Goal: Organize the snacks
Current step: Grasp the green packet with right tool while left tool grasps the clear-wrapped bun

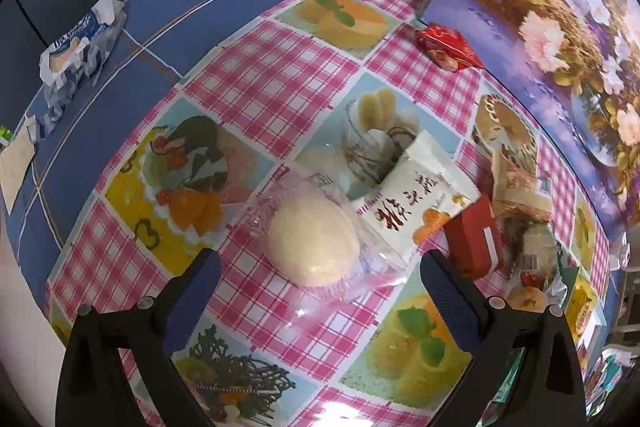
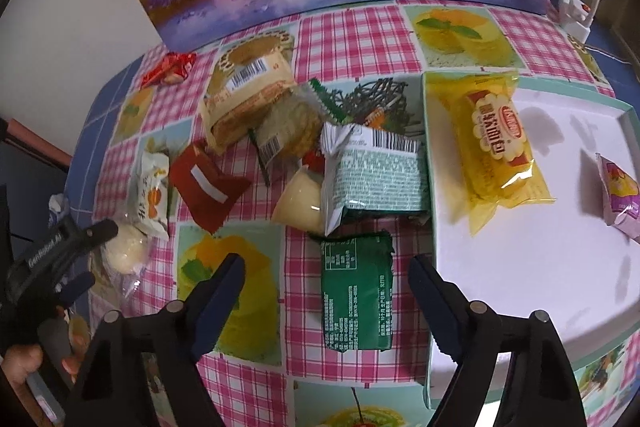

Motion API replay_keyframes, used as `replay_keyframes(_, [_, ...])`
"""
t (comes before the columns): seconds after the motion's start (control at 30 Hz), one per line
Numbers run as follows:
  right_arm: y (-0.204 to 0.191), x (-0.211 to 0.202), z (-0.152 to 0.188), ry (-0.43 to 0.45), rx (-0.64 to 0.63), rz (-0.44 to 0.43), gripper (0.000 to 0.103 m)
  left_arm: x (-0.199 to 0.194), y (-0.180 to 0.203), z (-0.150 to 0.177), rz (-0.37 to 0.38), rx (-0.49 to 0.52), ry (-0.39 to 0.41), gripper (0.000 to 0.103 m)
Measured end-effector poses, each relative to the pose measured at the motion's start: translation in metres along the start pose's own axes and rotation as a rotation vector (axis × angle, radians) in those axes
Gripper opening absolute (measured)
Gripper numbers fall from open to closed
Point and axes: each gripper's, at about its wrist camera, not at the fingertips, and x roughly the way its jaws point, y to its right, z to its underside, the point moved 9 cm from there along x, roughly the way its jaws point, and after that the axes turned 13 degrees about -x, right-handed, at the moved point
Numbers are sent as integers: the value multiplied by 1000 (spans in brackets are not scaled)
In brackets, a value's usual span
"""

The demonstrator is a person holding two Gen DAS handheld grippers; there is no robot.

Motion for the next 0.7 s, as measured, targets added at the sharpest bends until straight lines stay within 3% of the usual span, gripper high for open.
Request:
replay_keyframes(0.4, [2, 18, 13, -77, 7, -9, 72, 22, -3, -10, -25, -37, 5, 99])
replay_keyframes(0.53, [-1, 21, 13, -85, 3, -24, 70, 22, -3, -14, -52, -16, 25, 82])
replay_keyframes(0.7, [-6, 24, 17, -97, -26, -17, 59, 28, -1, -11, -49, 0, 1, 60])
